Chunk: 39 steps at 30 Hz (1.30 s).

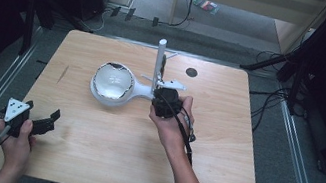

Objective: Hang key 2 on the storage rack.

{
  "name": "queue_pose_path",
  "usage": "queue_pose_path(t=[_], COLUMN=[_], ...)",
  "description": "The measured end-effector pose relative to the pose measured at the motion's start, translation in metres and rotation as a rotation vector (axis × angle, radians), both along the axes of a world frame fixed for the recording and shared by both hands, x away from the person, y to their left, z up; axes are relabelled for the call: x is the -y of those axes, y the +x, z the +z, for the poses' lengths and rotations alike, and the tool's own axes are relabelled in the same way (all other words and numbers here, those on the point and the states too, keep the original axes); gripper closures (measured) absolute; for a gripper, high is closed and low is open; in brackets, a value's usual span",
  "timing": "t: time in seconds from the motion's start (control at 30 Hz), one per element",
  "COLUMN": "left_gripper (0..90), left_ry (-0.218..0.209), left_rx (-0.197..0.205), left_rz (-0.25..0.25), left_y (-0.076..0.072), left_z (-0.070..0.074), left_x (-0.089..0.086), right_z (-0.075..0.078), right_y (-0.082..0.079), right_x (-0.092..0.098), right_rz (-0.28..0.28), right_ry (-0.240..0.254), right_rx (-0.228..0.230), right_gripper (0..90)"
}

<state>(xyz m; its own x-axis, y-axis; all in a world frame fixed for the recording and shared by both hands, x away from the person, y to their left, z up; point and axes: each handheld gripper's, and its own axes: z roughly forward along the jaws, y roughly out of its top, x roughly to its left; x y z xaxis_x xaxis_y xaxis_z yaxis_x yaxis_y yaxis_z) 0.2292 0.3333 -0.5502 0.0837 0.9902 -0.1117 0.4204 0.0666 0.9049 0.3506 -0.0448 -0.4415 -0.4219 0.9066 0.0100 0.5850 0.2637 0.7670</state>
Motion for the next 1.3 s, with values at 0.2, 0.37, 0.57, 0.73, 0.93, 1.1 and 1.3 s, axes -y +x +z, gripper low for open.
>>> queue_pose_path(t=[0.2,0.37,0.57,0.73,0.93,1.1,1.3], left_gripper=[0.5,0.6,0.6,0.5,0.5,0.5,0.5], left_ry=[0.001,0.0,-0.002,-0.002,-0.002,0.001,0.001], left_rx=[-0.002,-0.002,-0.002,-0.001,0.0,-0.003,-0.001], left_rz=[-0.001,-0.001,-0.001,-0.001,-0.001,-0.003,-0.001], left_y=[0.0,0.0,0.0,0.0,0.0,0.0,0.0], left_z=[0.0,0.0,0.0,0.0,0.0,0.0,0.0], left_x=[0.0,0.0,0.0,0.0,0.0,0.0,0.0], right_z=[-0.006,-0.011,-0.017,-0.02,-0.021,-0.015,-0.009], right_y=[0.007,0.012,0.018,0.02,0.021,0.019,0.013], right_x=[-0.002,-0.005,-0.009,-0.01,-0.009,-0.007,-0.003], right_rz=[-0.008,-0.013,-0.009,-0.008,0.004,0.003,0.021], right_ry=[-0.006,-0.014,-0.02,-0.003,0.022,0.041,0.05], right_rx=[-0.008,-0.012,-0.017,-0.027,-0.033,-0.012,0.005], right_gripper=[83.5,83.5,83.4,83.2,77.4,73.4,66.0])
